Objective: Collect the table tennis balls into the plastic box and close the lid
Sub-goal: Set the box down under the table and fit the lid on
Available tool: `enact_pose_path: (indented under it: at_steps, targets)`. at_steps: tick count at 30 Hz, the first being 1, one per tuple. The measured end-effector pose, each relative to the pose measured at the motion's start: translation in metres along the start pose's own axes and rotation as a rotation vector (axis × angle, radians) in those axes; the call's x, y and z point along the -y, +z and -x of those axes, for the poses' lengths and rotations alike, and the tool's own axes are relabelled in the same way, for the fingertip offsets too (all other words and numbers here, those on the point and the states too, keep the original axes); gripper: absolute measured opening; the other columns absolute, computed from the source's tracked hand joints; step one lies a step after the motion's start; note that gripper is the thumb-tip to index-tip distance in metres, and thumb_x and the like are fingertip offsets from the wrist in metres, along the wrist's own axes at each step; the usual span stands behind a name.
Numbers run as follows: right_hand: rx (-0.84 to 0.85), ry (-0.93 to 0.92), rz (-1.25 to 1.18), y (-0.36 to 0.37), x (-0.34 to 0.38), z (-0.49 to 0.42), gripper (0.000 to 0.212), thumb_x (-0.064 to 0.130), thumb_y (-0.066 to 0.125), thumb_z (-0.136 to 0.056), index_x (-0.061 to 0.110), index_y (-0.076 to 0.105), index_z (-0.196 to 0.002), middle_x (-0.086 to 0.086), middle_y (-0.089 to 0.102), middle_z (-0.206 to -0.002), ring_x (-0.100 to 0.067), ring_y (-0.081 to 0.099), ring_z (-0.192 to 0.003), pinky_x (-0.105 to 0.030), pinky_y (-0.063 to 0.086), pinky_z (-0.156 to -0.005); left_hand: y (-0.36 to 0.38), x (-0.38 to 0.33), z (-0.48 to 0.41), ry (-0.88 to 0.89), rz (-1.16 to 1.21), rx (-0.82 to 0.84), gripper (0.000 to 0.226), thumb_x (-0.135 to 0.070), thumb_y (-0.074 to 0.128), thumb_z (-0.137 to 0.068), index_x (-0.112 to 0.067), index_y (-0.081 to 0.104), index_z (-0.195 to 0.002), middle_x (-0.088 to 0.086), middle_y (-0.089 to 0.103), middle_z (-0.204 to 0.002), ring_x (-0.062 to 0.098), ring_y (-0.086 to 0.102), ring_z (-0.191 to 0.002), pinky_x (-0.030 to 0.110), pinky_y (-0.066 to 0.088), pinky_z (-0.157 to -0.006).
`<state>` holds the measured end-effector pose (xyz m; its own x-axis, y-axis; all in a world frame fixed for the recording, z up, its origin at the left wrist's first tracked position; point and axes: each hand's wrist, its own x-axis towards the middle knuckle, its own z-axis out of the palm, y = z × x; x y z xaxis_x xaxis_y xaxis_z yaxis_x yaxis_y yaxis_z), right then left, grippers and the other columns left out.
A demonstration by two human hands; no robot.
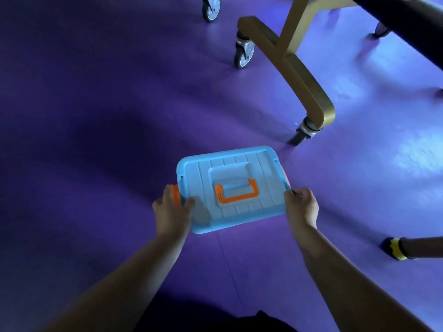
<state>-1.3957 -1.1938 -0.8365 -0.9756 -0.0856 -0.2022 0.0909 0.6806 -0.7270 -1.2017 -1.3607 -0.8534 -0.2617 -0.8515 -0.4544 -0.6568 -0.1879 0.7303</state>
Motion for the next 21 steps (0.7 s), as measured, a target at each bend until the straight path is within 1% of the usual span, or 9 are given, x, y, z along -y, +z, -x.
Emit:
enact_pose_path:
  at_steps: [3,6,8,11,12,14,19,20,21]
  targets:
    - [0.027,0.035,-0.007,-0.003,0.008,-0.005,0.020,0.025,0.060,-0.085,0.006,0.056,-0.082,-0.002,0.050,-0.072,-0.023,0.045,-0.072,-0.030,0.034,-0.054,0.000,-0.011,0.005,-0.179,0.275,0.048,0.036,-0.027,0.064,-0.080,-0.007,0.051,-0.107,0.009,0.059,-0.099,0.023,0.057,-0.079,0.031,0.046,-0.062]
    - [0.035,0.007,0.042,-0.002,0.002,0.001,0.036,0.035,0.063,-0.083,0.007,0.046,-0.068,-0.006,0.042,-0.068,-0.024,0.037,-0.066,-0.030,0.030,-0.052,-0.013,-0.018,0.001,0.015,0.141,-0.055,0.015,-0.018,0.061,-0.081,-0.006,0.053,-0.085,0.002,0.051,-0.072,0.019,0.047,-0.064,0.029,0.035,-0.051]
    - [0.063,-0.035,0.070,0.003,-0.008,0.010,0.044,0.044,0.059,-0.076,0.004,0.044,-0.065,-0.007,0.046,-0.068,-0.024,0.040,-0.066,-0.033,0.030,-0.054,-0.021,-0.019,-0.006,0.162,0.038,-0.066,0.009,-0.015,0.059,-0.080,-0.007,0.054,-0.080,0.000,0.048,-0.066,0.015,0.043,-0.059,0.028,0.033,-0.050]
    - [0.026,-0.001,-0.033,0.011,-0.012,0.017,0.036,0.041,0.063,-0.075,0.006,0.058,-0.083,-0.004,0.057,-0.088,-0.021,0.050,-0.082,-0.030,0.035,-0.068,-0.023,-0.014,-0.011,0.251,-0.030,-0.041,0.017,-0.016,0.057,-0.083,-0.012,0.060,-0.099,-0.003,0.059,-0.078,0.016,0.053,-0.074,0.026,0.040,-0.061]
    - [0.009,0.030,-0.077,0.012,-0.011,0.017,0.033,0.035,0.068,-0.078,0.008,0.060,-0.094,-0.004,0.056,-0.098,-0.019,0.050,-0.087,-0.028,0.035,-0.073,-0.021,-0.013,-0.011,0.251,-0.039,-0.050,0.031,-0.016,0.057,-0.086,-0.011,0.060,-0.116,0.001,0.065,-0.096,0.020,0.058,-0.090,0.027,0.044,-0.073]
    - [-0.007,0.042,-0.110,0.013,-0.010,0.018,0.039,0.027,0.071,-0.082,0.007,0.056,-0.112,0.000,0.053,-0.107,-0.014,0.049,-0.092,-0.026,0.034,-0.076,-0.017,-0.012,-0.009,0.252,-0.052,-0.096,0.049,-0.015,0.055,-0.090,-0.009,0.046,-0.138,0.007,0.058,-0.132,0.023,0.053,-0.121,0.029,0.039,-0.096]
    - [0.029,0.074,-0.122,0.014,-0.011,0.015,0.057,0.031,0.070,-0.082,0.011,0.048,-0.132,0.006,0.053,-0.106,-0.011,0.048,-0.097,-0.026,0.034,-0.081,-0.012,-0.009,-0.011,0.365,-0.088,-0.175,0.043,-0.012,0.050,-0.092,-0.013,0.052,-0.135,0.005,0.061,-0.131,0.024,0.056,-0.119,0.030,0.043,-0.094]
    - [0.053,0.088,-0.121,0.014,-0.009,0.016,0.048,0.032,0.069,-0.083,0.015,0.053,-0.125,0.007,0.053,-0.100,-0.012,0.048,-0.094,-0.026,0.036,-0.079,-0.012,-0.008,-0.013,0.378,-0.100,-0.175,0.043,-0.013,0.049,-0.091,-0.015,0.052,-0.135,0.004,0.062,-0.128,0.024,0.058,-0.115,0.031,0.044,-0.091]
    - [0.068,0.089,-0.095,0.015,-0.012,0.012,0.026,0.032,0.067,-0.084,0.021,0.060,-0.106,0.007,0.052,-0.088,-0.014,0.047,-0.087,-0.027,0.037,-0.072,-0.012,-0.008,-0.013,0.387,-0.109,-0.172,0.043,-0.014,0.049,-0.092,-0.015,0.052,-0.135,0.004,0.063,-0.127,0.024,0.058,-0.113,0.031,0.044,-0.089]
